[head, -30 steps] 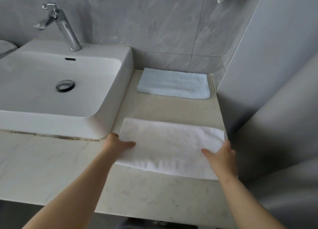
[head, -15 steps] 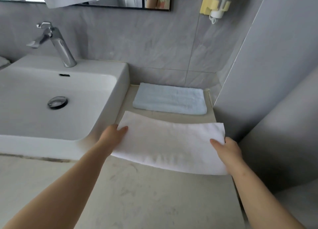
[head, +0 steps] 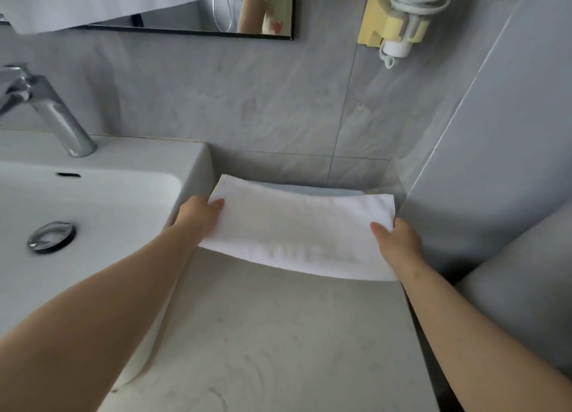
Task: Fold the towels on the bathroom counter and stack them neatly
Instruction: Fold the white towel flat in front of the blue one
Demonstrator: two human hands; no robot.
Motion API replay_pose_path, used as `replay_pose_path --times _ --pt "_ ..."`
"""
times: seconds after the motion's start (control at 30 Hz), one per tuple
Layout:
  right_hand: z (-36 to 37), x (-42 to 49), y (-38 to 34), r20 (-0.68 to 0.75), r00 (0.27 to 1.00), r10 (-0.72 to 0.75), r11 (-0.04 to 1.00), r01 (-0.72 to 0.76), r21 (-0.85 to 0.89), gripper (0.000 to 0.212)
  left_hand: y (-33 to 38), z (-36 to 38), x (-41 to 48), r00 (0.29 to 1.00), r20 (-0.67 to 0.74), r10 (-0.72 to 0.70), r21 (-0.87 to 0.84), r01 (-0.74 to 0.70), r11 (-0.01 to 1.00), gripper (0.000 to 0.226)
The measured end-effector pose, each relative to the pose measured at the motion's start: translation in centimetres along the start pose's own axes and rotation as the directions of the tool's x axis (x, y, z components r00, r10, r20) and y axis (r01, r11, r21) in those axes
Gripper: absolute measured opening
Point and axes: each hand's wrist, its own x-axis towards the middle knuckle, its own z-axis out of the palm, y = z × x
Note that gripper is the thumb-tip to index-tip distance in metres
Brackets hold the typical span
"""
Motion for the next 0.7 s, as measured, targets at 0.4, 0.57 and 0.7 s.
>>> replay_pose_path --times 0.4,0.57,0.7 --pt "2.9 7.3 -1.7 0.008 0.999 0.046 0.995 -0.045 -0.091 0.033 3.0 2.6 6.3 0.999 0.028 -0.026 0.001 0.026 1.0 0.04" --pt "4.0 8.4 -1.4 0.024 0.994 0.102 0.99 -0.099 -0.105 0.03 2.9 3.8 6.9 0.998 0.037 -0.046 0.035 0.044 0.998 0.038" --pt "4.5 8.6 -1.0 0.032 0.991 0.126 0.986 -0.122 -0.116 0.032 2.0 4.6 7.1 0.996 0.037 -0.08 0.084 0.076 0.994 0.041"
